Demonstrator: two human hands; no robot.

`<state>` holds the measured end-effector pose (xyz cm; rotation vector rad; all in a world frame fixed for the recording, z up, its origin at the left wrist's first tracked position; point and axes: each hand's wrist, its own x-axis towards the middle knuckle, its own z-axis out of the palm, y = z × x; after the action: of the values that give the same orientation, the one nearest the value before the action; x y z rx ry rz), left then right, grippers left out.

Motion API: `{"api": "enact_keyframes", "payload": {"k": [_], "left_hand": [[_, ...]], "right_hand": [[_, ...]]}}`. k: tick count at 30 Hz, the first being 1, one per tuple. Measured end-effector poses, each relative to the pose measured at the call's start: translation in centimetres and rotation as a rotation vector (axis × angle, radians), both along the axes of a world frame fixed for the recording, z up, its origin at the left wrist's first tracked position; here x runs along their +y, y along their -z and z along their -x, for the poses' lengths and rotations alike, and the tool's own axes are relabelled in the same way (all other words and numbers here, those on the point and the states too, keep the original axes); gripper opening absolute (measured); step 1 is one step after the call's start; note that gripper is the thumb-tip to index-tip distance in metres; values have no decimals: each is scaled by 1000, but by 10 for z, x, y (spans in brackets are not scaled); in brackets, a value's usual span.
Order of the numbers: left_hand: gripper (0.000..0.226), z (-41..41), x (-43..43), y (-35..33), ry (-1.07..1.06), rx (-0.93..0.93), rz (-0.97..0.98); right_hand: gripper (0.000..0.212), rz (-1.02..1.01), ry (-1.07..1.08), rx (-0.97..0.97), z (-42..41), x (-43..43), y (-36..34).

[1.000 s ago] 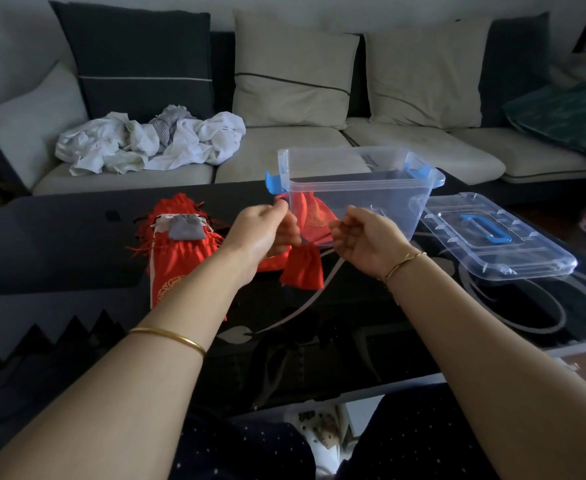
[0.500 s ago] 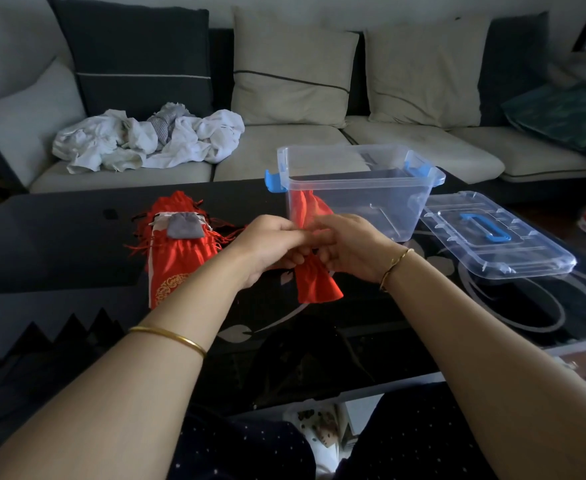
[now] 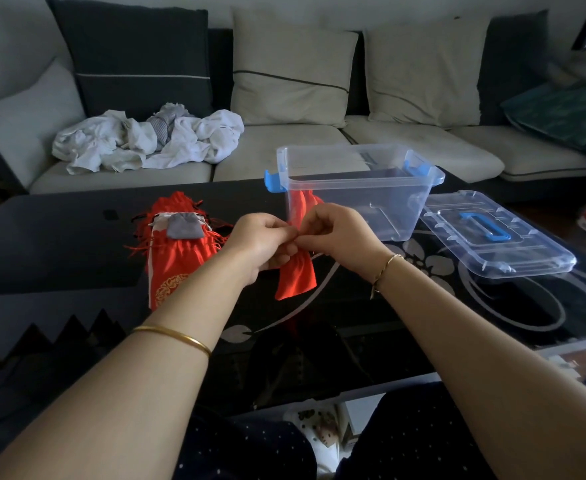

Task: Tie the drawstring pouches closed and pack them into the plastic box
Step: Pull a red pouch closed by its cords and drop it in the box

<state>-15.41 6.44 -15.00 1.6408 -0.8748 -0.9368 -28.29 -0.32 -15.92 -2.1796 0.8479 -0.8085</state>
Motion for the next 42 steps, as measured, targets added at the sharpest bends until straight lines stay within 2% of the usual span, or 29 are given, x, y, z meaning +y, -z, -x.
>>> {"api": "enact_keyframes", "payload": {"k": [9,13,16,21,23,25,29,32,38,42], "left_hand": [[5,0,-1,-4,-98,186,-20],[8,-1,-1,-7,-119,208,-14],[14,-3,-2,-8,-99,141,32],[29,-6,2,-7,-20,18,139],[28,-4,4,-7,-12,-110,153],[24,1,6,-11,-36,-306,180],[18,9,8,-15,-11,-613,274],[9,9,6,-10,-11,-784,271],[11,7,1,-5,7,-840,232],[8,5,1,-5,20,-856,221]], "right_hand": [[10,354,-4,96,-4,8,-6],[9,467,-31,149,-6,10,-8],[10,275,4,103,-7,8,-7],[17,-365,46,-118,-1,1,-2],[22,-608,23,-237,0,-2,0],[23,-755,34,-308,0,-2,0],[26,-863,48,-381,-2,0,-2],[27,-882,34,-410,-1,2,-5],[28,-872,-25,-386,0,2,-6],[18,-813,-63,-343,4,0,-6]]}}
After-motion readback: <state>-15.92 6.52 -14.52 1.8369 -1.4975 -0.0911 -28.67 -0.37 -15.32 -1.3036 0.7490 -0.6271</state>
